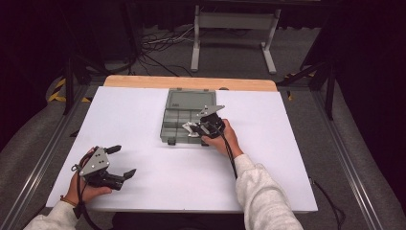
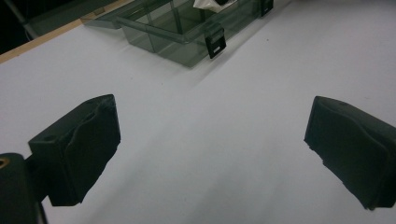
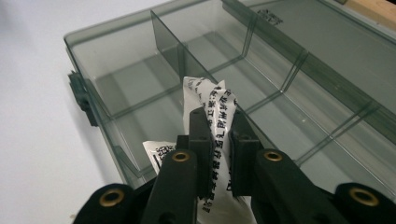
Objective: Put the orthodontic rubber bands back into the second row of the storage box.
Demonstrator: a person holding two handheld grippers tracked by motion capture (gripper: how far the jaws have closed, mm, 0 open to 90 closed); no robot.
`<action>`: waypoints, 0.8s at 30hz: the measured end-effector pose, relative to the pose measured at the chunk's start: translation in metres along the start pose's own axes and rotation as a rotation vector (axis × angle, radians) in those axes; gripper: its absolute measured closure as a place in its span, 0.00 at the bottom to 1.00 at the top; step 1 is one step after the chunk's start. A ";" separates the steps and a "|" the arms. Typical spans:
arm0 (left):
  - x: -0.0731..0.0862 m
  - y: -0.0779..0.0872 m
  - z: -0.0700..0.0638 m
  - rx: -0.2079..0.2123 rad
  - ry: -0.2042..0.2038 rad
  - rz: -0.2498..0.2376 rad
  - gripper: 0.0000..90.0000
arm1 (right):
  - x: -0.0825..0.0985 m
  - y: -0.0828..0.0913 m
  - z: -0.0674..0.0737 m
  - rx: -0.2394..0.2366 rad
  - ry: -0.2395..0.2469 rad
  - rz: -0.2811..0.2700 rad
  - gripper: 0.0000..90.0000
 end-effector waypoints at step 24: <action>0.004 -0.005 -0.002 -0.005 -0.002 0.038 0.06 | 0.011 -0.005 0.002 -0.043 -0.066 0.048 0.68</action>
Point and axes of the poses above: each handheld gripper's, and its own axes: y roughly backward along the jaws, x roughly out of its underside, z roughly to its left, the point moved 8 cm from there along -y, roughly forward along the jaws, and after that the axes turned 3 degrees about -x, right-handed, at the moved point
